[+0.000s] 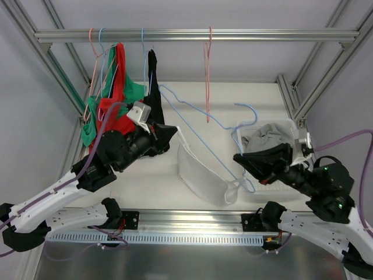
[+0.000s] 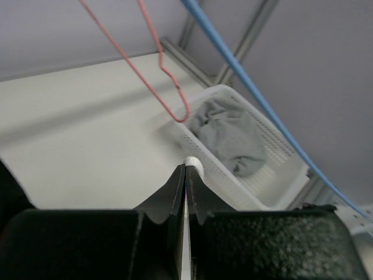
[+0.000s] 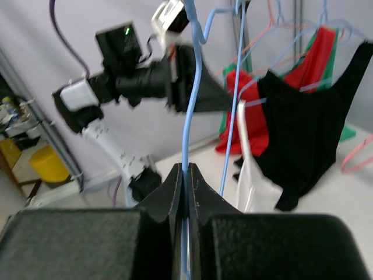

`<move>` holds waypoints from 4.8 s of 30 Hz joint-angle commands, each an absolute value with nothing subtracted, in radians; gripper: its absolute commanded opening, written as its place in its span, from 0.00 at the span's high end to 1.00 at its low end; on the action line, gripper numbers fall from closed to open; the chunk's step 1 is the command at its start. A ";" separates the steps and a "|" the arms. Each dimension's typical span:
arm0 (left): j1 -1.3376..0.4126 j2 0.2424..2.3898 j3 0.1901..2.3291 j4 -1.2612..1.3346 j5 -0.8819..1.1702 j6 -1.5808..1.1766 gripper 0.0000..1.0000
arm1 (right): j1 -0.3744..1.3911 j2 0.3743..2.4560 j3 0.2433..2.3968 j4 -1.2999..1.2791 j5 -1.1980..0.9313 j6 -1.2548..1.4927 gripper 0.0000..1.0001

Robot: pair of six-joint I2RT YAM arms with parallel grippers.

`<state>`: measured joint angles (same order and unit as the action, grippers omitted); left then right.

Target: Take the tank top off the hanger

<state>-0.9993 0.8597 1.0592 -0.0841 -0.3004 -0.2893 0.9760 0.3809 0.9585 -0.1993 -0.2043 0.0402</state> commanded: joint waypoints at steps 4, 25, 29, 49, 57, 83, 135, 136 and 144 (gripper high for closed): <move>-0.988 0.735 0.867 0.049 0.055 -0.391 1.00 | 0.980 0.655 0.884 0.634 -0.106 -0.075 1.00; -1.026 0.848 0.646 -0.087 -0.155 -0.483 0.42 | 1.347 0.825 0.919 0.466 0.561 -0.508 1.00; -1.028 0.747 0.698 -0.159 -0.140 -0.437 0.01 | 1.364 0.767 0.899 0.385 0.714 -0.390 1.00; -1.029 0.621 0.805 -0.371 0.048 -0.408 0.01 | 1.054 1.386 1.710 -0.222 0.808 -0.067 1.00; -1.029 0.626 0.802 -0.371 0.031 -0.420 0.01 | 0.890 1.563 1.907 -0.256 0.715 -0.095 1.00; -1.029 0.623 0.736 -0.370 -0.029 -0.439 0.01 | 0.752 1.582 1.796 -0.255 0.629 -0.106 1.00; -1.347 1.372 1.012 -0.232 -0.572 -0.556 1.00 | 0.772 0.304 1.083 -0.719 0.256 -0.031 0.01; -1.364 1.336 1.037 -0.232 -0.574 -0.537 1.00 | 0.772 0.293 1.083 -0.722 0.277 -0.020 0.00; -1.367 1.436 1.431 -0.232 -0.555 -0.293 1.00 | 0.773 0.134 1.127 -0.785 0.469 0.043 0.01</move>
